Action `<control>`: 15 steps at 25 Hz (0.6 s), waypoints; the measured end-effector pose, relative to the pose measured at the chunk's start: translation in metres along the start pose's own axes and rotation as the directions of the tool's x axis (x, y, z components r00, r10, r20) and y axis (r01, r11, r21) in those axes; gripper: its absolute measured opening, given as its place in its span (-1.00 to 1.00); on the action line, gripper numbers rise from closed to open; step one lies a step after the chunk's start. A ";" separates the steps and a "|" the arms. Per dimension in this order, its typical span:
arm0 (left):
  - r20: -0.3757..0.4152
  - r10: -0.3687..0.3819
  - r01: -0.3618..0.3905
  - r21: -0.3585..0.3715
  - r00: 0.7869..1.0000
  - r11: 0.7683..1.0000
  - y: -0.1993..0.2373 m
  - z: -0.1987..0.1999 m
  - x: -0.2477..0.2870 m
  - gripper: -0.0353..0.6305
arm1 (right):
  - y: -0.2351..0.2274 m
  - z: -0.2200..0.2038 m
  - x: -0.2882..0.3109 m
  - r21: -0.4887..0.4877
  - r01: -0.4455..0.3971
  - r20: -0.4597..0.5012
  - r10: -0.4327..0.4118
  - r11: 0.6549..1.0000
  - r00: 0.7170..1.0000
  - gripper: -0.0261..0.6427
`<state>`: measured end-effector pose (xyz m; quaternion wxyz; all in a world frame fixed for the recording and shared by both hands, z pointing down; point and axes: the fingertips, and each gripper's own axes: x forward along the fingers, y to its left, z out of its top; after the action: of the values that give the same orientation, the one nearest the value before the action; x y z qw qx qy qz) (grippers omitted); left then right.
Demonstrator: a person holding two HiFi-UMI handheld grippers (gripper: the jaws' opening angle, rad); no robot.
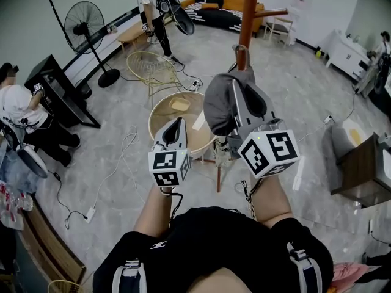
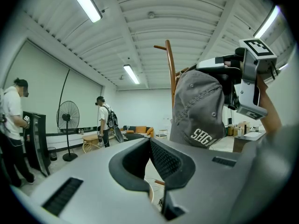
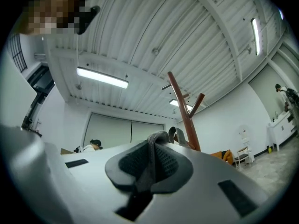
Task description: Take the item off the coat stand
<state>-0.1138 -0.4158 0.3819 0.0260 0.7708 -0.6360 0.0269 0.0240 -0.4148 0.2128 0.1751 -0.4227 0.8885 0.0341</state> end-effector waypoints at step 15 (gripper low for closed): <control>-0.019 -0.094 0.093 -0.018 0.995 0.995 -0.049 -0.006 0.024 -0.84 | -0.061 -0.067 -0.071 -0.044 0.132 -0.195 -0.138 0.990 0.971 -0.82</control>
<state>-0.0614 -0.4293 0.3899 0.0403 0.7991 -0.5992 0.0279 0.0932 -0.4153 0.3050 0.0814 -0.4861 0.8701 -0.0066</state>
